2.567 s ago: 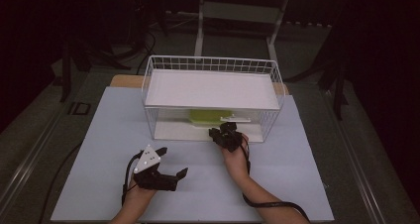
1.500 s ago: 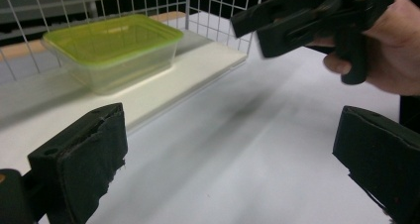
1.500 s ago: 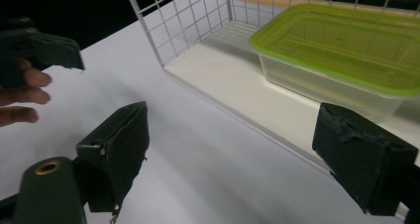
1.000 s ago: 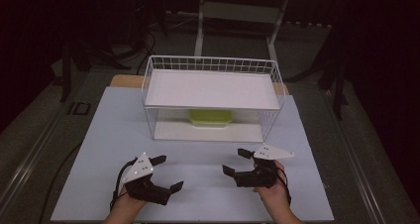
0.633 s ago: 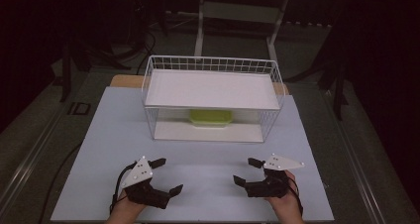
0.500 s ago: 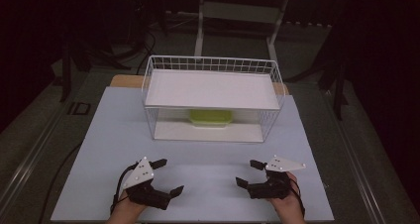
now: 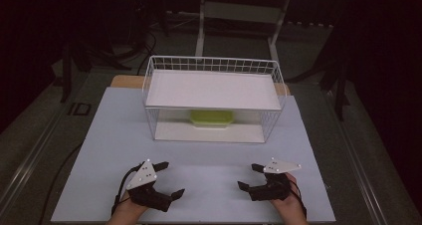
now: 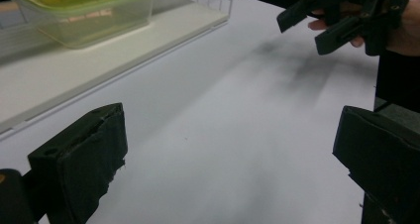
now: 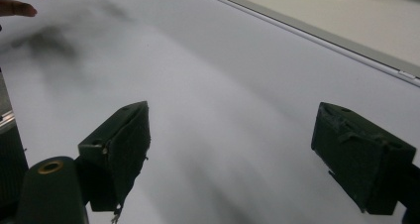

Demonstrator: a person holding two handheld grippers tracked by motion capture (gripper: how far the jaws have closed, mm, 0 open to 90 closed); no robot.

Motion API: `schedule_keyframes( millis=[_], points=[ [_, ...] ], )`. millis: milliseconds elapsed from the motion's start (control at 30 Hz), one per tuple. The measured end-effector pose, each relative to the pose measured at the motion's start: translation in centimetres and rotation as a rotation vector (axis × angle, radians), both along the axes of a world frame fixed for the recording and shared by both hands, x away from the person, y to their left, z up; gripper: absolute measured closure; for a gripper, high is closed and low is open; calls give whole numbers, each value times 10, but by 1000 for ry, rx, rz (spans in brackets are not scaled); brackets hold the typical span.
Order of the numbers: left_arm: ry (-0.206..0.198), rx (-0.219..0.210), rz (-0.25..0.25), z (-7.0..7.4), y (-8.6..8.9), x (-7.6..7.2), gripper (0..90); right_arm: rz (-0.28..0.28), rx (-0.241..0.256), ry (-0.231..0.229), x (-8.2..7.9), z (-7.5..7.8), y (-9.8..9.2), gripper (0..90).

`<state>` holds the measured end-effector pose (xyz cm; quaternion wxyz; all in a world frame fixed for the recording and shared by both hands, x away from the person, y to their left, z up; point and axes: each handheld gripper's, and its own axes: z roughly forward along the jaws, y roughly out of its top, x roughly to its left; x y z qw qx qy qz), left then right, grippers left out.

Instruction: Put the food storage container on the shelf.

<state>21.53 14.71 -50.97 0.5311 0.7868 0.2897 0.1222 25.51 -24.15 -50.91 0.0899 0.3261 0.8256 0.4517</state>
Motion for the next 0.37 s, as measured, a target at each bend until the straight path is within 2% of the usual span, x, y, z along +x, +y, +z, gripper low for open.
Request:
schedule_keyframes(
  millis=[100,367],
  points=[
    [13,-5,-10,-1,-2,0,9,7,-15,-12,2,0,-1,152],
    [12,-13,-14,-1,-3,0,10,6,-28,-32,2,1,-1,169]
  ],
)
